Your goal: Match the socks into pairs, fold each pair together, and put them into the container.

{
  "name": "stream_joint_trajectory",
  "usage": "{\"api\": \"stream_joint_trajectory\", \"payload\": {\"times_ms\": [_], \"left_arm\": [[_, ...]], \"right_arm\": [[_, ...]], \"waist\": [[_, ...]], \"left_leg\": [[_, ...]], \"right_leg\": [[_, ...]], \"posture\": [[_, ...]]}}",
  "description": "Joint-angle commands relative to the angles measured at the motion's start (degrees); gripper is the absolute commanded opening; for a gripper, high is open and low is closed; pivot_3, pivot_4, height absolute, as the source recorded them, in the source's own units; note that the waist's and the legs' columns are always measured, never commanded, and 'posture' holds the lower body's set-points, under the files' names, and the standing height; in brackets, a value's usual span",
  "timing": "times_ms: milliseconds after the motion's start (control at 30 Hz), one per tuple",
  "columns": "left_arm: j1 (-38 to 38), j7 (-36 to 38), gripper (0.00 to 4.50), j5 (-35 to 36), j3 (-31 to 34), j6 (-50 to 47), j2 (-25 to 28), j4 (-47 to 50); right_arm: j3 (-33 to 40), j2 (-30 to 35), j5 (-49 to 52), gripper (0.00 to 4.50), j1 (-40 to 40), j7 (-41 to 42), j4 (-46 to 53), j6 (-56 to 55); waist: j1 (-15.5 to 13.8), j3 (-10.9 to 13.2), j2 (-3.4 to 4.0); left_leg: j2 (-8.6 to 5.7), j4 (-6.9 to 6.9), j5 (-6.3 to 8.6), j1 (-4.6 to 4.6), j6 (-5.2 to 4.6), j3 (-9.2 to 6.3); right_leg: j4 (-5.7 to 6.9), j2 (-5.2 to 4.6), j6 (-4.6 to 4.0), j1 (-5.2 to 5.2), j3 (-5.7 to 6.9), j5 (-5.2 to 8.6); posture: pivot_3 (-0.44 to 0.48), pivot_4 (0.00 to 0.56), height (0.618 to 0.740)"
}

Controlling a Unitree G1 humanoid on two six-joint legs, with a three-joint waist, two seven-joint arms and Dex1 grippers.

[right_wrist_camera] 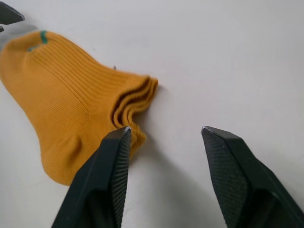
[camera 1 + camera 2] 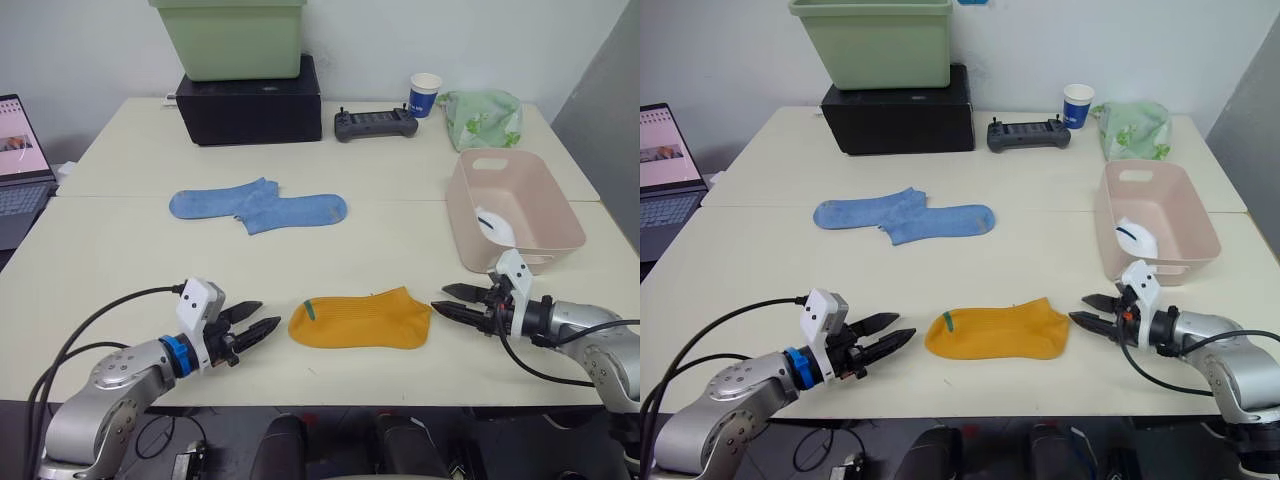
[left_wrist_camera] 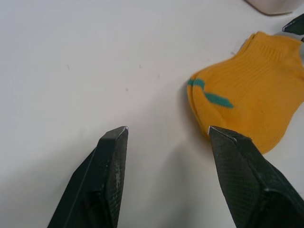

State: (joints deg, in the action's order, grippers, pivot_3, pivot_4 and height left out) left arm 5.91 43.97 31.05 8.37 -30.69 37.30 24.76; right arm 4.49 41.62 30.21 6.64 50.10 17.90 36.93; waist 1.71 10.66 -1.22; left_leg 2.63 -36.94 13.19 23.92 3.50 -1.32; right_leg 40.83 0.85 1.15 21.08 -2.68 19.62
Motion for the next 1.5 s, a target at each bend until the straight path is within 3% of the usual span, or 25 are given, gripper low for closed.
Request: {"api": "stream_joint_trajectory", "payload": {"times_ms": [33, 233, 367, 567, 800, 900, 1167, 1367, 1500], "left_arm": [[-5.2, 2.86, 2.01, -3.67, -6.17, 6.16, -1.14, 0.74], [-12.1, 4.26, 0.0, -13.46, -17.86, 12.21, -4.05, -7.72], [-11.74, 4.26, 0.0, -17.11, -19.7, 14.61, -4.07, -13.28], [-9.69, 5.47, 0.0, -13.82, -16.41, 15.17, -4.09, -13.31], [-11.03, 8.25, 0.0, -10.9, -14.81, 14.39, -3.6, -9.85], [-10.7, 8.45, 0.0, -10.76, -14.54, 14.33, -3.59, -8.27], [-10.02, 7.8, 0.0, -9.56, -13.05, 12.05, -2.93, -4.62], [-9.84, 7.47, 0.0, -9.67, -12.55, 11.97, -3.07, -4.33], [-9.06, 7.57, 0.0, -9.47, -12.26, 11.96, -3.01, -3.24]], "right_arm": [[-5.17, -2.41, -2.14, 2.13, 2.5, 0.62, 4.94, -4.85], [-17.23, -6.33, -14.75, 0.1, 4.23, -0.95, -0.31, -15.16], [-17.01, -5.81, -17.65, 0.04, 2.4, -1.4, -3.62, -18.3], [-10.89, -1.34, -15.65, 0.04, -4.02, 1.05, -4.05, -20.98], [2.7, -2.47, 6.41, 0.04, -5.42, -4.46, 6.48, 2.54], [3.83, -2.8, 7.62, 0.64, -4.25, -10.58, 7.05, 10.49], [-3.05, -5.62, 6.08, 3.51, -1.87, -13.91, 3.82, 16.12], [-5.03, -6.62, 6.38, 3.51, -0.38, -13.79, 3.79, 19.7], [-4.26, -6.78, 7.91, 2.56, -0.15, -12.74, 3.76, 21.5]], "waist": [[0.0, 0.0, 0.0], [0.0, 0.0, 0.0], [0.03, 0.0, 0.0], [-0.02, -0.02, 0.02], [0.13, -0.02, 0.02], [0.1, -0.02, 0.02], [0.16, -0.02, 0.02], [0.2, -0.03, 0.0], [0.2, -0.03, 0.0]], "left_leg": [[0.0, 0.0, 0.0, 0.0, 0.0, 0.01], [-0.04, -0.01, 0.0, 0.06, 0.0, 0.02], [-0.02, -0.01, 0.0, 0.06, 0.0, 0.02], [0.02, -0.02, 0.0, -0.02, 0.0, 0.0], [0.04, -0.02, 0.0, -0.03, 0.0, -0.01], [0.03, -0.01, 0.0, -0.02, 0.0, -0.02], [0.01, 0.0, 0.0, 0.0, 0.0, 0.01], [0.01, -0.01, 0.0, -0.02, 0.0, 0.01], [0.02, -0.01, 0.0, -0.02, 0.0, 0.0]], "right_leg": [[0.0, 0.01, 0.02, 0.0, 0.0, 0.01], [-0.06, 0.02, -0.04, 0.03, 0.0, -0.02], [-0.03, 0.03, -0.05, 0.06, -0.01, -0.03], [-0.01, -0.01, -0.04, -0.07, 0.01, -0.03], [0.04, 0.0, -0.05, -0.07, 0.01, -0.03], [0.03, 0.01, -0.05, -0.08, 0.03, -0.03], [0.03, 0.03, -0.03, 0.0, -0.01, -0.02], [0.02, 0.07, -0.03, -0.02, -0.01, -0.02], [0.03, 0.07, -0.03, -0.01, 0.0, -0.02]], "posture": [[0.0, 0.15, 0.74], [0.0, 0.15, 0.74], [0.0, 0.15, 0.74], [0.0, 0.15, 0.74], [0.0, 0.15, 0.74], [0.0, 0.15, 0.74], [0.0, 0.15, 0.74], [0.0, 0.15, 0.74], [0.0, 0.15, 0.74]]}}
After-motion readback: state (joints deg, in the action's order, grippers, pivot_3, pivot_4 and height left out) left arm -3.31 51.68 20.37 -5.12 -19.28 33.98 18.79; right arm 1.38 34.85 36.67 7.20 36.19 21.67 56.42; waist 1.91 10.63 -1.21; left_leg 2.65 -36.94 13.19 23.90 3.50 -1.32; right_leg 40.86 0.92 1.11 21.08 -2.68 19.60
